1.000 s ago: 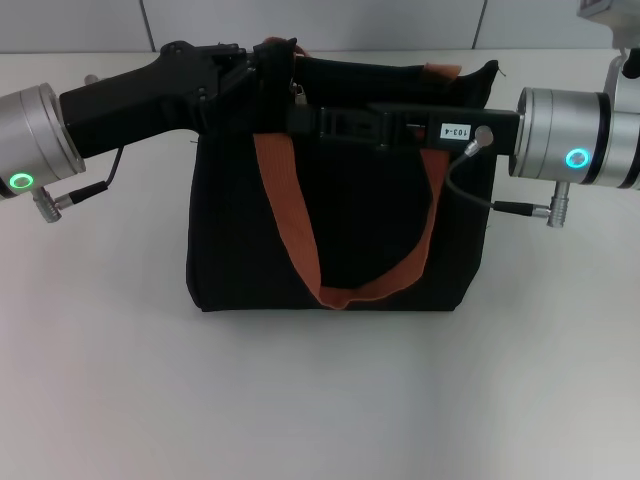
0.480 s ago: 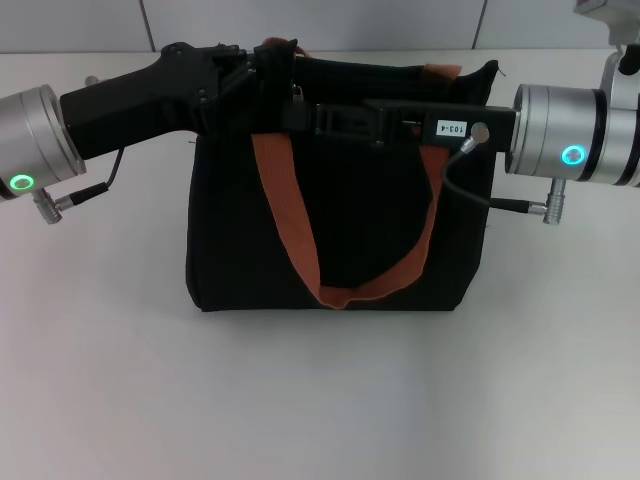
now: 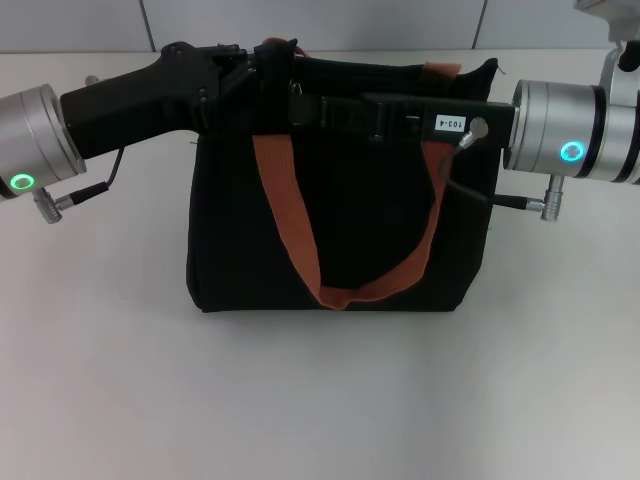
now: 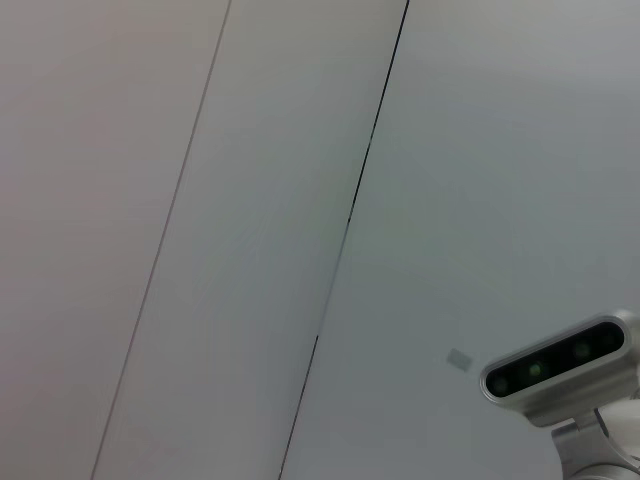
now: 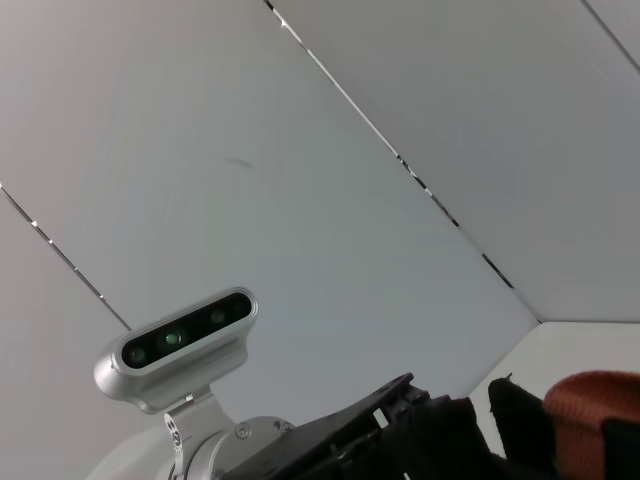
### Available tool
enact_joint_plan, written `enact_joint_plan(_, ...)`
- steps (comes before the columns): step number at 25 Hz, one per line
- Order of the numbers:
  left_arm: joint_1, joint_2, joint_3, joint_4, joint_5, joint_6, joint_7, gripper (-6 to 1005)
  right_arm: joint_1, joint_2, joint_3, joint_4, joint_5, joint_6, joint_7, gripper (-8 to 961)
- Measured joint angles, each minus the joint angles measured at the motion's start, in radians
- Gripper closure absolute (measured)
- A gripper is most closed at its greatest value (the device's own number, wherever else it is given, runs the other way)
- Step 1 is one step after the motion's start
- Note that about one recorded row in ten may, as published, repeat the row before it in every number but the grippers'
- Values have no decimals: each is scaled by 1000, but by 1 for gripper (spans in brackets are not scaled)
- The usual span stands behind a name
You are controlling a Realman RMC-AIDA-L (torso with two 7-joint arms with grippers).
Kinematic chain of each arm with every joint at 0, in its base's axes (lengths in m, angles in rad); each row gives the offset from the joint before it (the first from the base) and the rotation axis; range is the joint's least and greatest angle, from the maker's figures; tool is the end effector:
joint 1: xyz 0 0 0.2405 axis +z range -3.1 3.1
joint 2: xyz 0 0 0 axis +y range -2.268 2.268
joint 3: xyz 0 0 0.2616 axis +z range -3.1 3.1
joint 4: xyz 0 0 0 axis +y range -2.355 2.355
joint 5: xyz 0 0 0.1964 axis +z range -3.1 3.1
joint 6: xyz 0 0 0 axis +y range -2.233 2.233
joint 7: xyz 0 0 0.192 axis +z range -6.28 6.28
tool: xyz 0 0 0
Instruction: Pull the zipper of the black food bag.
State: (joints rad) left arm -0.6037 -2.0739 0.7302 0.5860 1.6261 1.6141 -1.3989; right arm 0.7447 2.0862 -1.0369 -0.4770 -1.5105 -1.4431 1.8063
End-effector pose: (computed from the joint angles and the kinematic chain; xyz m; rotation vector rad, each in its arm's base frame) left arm -0.1663 0.3651 -0.0138 -2.5710 -0.5424 -1.2067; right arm 0.1201 0.3729 -0.0755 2.6695 -1.1065 -1.1292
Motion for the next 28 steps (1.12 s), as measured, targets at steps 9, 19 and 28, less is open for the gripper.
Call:
enact_joint_plan(9, -1, 0, -1, 0, 0, -1, 0, 974, 2, -1, -3, 1, -3, 21, 12, 943)
enact_joint_plan(19, 1, 2, -4, 4, 0, 4, 0, 974, -2, -8, -4, -47, -38, 21, 72, 954)
enact_joint_plan(28, 6, 4, -1, 10, -25, 17, 0, 974, -16, -8, 9, -59, -52, 28, 104, 952)
